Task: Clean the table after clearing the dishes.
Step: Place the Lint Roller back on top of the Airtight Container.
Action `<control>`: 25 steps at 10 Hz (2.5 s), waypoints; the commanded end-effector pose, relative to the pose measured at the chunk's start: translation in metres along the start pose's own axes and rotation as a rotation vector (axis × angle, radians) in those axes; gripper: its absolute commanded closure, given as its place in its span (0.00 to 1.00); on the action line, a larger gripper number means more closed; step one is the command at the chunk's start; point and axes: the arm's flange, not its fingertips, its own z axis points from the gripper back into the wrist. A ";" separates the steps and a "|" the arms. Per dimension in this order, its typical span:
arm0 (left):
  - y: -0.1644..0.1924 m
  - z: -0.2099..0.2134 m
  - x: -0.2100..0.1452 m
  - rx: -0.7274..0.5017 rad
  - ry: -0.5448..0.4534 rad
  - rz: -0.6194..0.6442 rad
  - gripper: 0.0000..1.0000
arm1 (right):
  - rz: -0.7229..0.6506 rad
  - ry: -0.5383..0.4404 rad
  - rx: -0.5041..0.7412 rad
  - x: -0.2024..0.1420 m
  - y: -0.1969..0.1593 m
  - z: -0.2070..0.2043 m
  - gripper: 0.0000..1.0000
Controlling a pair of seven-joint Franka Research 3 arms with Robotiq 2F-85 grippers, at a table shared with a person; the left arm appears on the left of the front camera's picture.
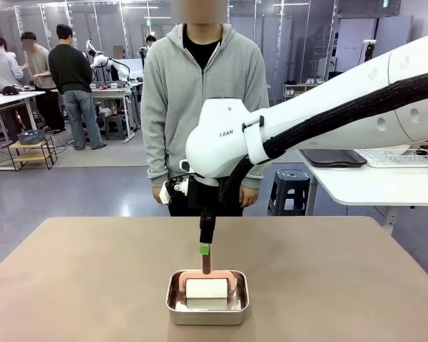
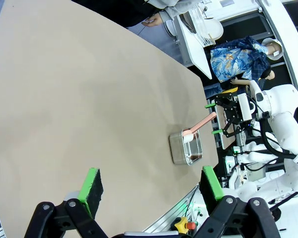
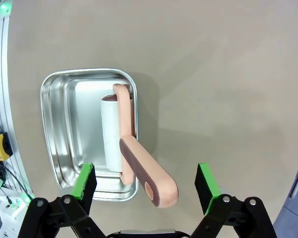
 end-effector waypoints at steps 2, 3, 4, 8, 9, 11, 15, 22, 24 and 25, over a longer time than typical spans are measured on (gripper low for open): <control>0.000 0.003 -0.001 -0.012 -0.003 0.000 0.00 | 0.002 -0.001 -0.001 0.001 0.002 0.001 0.00; 0.000 0.003 -0.001 -0.012 -0.003 0.000 0.00 | 0.000 0.000 0.000 0.000 0.000 0.000 0.00; 0.000 0.003 -0.001 -0.012 -0.003 0.000 0.00 | -0.083 -0.066 -0.002 -0.014 -0.007 0.018 0.00; 0.000 0.003 -0.001 -0.012 -0.003 0.000 0.00 | -0.417 -0.544 0.305 -0.113 -0.034 0.039 0.00; 0.000 0.003 -0.001 -0.012 -0.003 0.000 0.00 | -0.474 -0.651 0.376 -0.140 -0.039 0.040 0.00; 0.000 0.003 -0.001 -0.012 -0.003 0.000 0.00 | -0.585 -0.719 0.381 -0.204 -0.039 0.045 0.00; 0.000 0.003 -0.001 -0.012 -0.003 0.000 0.00 | -0.757 -0.999 0.737 -0.372 -0.019 0.052 0.00; 0.000 0.003 -0.001 -0.012 -0.003 0.000 0.00 | -1.175 -1.187 0.703 -0.625 0.050 0.036 0.00; 0.000 0.003 -0.001 -0.012 -0.003 0.000 0.00 | -1.335 -1.254 0.707 -0.652 0.071 0.020 0.00; 0.000 0.003 -0.001 -0.012 -0.003 0.000 0.00 | -1.340 -1.233 0.696 -0.653 0.072 0.025 0.00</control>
